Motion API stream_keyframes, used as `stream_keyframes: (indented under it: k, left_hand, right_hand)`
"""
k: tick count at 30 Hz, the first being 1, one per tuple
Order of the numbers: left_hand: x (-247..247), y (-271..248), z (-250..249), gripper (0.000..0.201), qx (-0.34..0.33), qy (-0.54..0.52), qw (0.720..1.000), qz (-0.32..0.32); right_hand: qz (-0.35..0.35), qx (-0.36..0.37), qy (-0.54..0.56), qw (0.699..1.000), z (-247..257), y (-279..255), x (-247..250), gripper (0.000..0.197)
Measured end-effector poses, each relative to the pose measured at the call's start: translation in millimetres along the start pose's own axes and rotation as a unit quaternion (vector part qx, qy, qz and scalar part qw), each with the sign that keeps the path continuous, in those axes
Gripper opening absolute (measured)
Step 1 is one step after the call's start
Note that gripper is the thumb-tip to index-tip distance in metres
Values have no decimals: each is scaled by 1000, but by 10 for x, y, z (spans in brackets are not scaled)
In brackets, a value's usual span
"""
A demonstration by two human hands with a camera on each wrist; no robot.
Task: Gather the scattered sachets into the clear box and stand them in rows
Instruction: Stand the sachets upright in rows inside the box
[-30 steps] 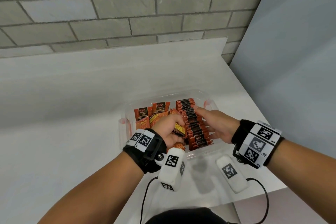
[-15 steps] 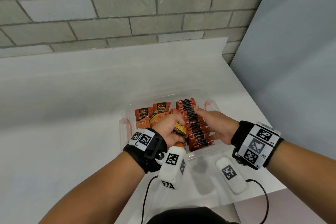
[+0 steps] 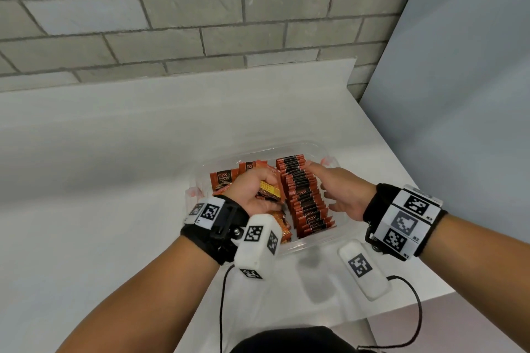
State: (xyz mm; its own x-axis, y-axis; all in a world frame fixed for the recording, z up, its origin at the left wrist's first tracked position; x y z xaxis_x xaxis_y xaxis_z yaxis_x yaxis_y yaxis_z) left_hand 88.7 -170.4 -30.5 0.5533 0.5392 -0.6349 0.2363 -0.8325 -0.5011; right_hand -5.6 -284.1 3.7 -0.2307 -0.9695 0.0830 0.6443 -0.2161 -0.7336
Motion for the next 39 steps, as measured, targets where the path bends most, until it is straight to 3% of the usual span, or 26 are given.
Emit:
stream_keyframes:
  k: [4, 17, 23, 39]
  left_hand:
    - [-7, 45, -84, 22, -11, 9, 1000, -5]
    - [22, 207, -7, 22, -29, -38, 999, -11]
    - [9, 254, 17, 21, -31, -42, 999, -12]
    - [18, 223, -33, 21, -21, -34, 999, -34]
  right_hand:
    - [-16, 6, -9, 1000, 96, 39, 19, 85]
    - [-23, 0, -24, 999, 189, 204, -10, 67]
    - [-19, 12, 2, 1000, 206, 231, -29, 49]
    - [-19, 6, 1, 1000, 253, 302, -25, 55]
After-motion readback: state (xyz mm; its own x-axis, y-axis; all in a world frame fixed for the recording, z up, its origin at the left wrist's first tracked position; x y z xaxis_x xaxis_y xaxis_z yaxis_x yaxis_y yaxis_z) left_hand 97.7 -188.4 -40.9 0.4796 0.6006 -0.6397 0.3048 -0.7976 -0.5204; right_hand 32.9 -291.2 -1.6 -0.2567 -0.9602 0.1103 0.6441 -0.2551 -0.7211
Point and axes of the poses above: each hand's wrist, its own y-axis towards the middle knuckle, its own x-axis out of the back of the hand, z = x × y, the point moved 6 cm from there along y, towards the middle knuckle, and after that the axes turned 13 degrees about z, right-handed, at the moved point
